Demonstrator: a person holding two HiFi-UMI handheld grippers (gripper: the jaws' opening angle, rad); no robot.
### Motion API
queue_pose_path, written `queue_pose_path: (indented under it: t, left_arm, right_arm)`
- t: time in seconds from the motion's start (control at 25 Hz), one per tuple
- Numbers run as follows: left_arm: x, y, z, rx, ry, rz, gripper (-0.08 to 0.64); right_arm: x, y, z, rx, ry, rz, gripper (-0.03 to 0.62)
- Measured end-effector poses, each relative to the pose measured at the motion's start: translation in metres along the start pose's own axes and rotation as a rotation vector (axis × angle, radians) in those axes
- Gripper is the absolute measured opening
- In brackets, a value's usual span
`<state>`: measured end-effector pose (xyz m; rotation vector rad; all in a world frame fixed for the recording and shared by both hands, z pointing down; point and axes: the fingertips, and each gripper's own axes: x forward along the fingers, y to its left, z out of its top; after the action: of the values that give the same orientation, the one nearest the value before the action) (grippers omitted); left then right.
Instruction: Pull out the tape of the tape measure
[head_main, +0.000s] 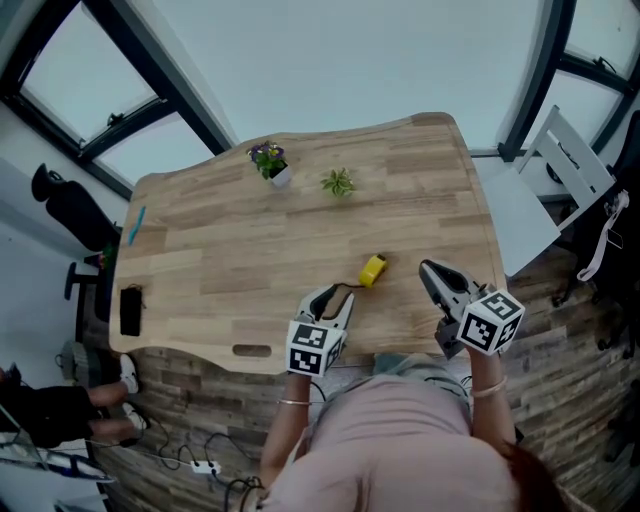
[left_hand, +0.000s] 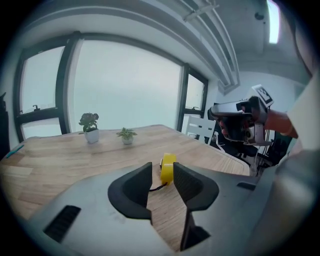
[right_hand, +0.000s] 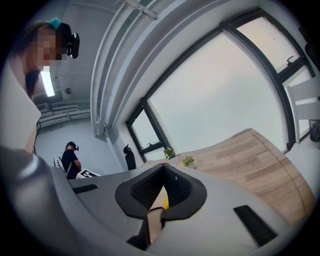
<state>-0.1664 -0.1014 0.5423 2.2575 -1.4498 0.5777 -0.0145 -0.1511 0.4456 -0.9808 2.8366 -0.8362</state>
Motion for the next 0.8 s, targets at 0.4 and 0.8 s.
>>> queue_pose_path:
  t: [0.4, 0.8]
  left_arm:
    - [-0.038, 0.0, 0.01, -0.011, -0.063, 0.02, 0.073]
    - [-0.081, -0.011, 0.035, -0.012, -0.178, 0.051, 0.018]
  right_arm:
    - [-0.013, 0.032, 0.011, -0.033, -0.07, -0.022, -0.002]
    - [-0.028, 0.066, 0.009, -0.235, -0.044, -0.037, -0.002]
